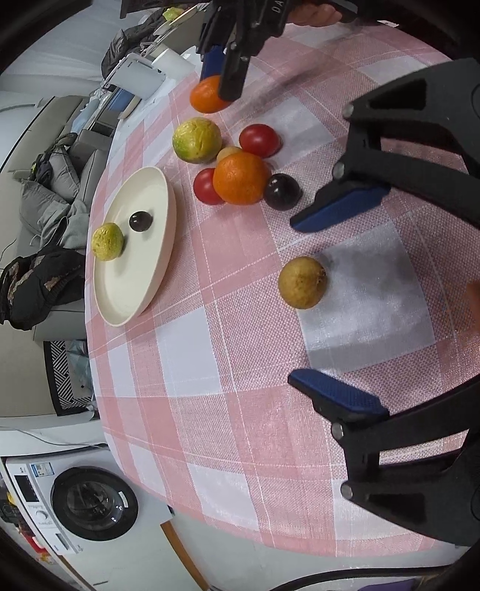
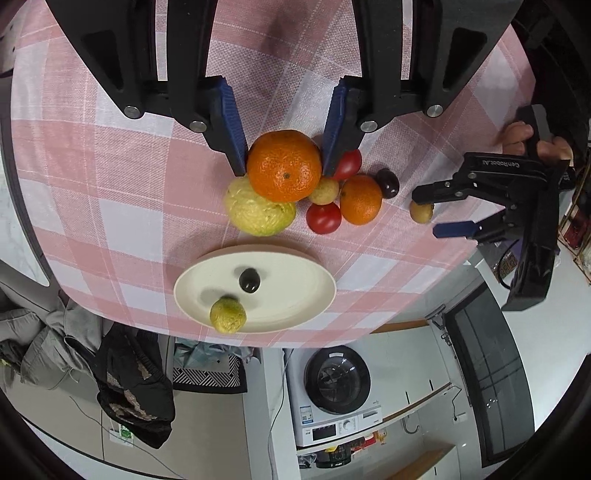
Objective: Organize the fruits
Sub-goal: 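Grasp a mandarin with the right gripper while the left grasps a small brown fruit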
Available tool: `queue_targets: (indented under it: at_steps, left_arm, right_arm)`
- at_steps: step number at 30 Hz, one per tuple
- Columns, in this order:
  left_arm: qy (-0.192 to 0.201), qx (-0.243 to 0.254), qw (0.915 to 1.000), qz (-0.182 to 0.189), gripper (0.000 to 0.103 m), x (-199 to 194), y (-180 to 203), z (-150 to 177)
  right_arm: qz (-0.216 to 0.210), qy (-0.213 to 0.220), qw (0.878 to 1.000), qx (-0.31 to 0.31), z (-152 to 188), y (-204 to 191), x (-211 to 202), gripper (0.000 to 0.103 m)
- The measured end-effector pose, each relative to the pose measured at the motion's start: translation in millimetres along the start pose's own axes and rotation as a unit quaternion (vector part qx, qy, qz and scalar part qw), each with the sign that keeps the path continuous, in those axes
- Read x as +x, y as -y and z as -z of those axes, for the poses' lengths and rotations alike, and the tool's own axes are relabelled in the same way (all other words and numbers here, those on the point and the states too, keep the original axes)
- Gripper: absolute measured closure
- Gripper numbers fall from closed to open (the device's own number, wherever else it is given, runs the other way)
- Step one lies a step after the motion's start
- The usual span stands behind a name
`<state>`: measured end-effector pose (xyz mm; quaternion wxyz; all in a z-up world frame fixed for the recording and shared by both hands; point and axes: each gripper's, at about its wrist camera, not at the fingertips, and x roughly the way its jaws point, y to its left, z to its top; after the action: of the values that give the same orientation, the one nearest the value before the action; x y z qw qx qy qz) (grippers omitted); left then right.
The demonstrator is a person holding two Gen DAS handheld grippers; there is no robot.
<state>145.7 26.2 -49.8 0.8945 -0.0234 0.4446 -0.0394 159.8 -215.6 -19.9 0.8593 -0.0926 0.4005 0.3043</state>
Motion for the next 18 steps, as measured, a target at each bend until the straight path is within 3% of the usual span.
queue_targets:
  at_steps: [3, 10, 12, 13, 18]
  left_arm:
    - [-0.009, 0.002, 0.9999, 0.008, 0.050, 4.3, 1.0, 0.9]
    - [0.000, 0.019, 0.9997, 0.015, 0.059, 2.3, 8.6, 2.1]
    - [0.000, 0.025, 0.9996, 0.013, 0.075, 3.1, 10.6, 2.9]
    - [0.000, 0.026, 0.9996, 0.012, 0.077, 3.1, 11.5, 3.3]
    - [0.022, 0.026, 0.9993, 0.014, 0.077, -4.1, 13.1, 1.4]
  right_arm:
    - [0.000, 0.008, 1.000, 0.006, -2.4, 3.9, -4.1, 0.062]
    - [0.001, 0.007, 1.000, 0.011, -3.2, 7.9, -3.3, 0.062]
    - [0.001, 0.007, 1.000, 0.011, -3.3, 8.1, -3.0, 0.062]
    - [0.001, 0.007, 1.000, 0.011, -3.3, 8.1, -3.1, 0.062]
    - [0.002, 0.009, 1.000, 0.013, -3.4, 9.4, -2.2, 0.062]
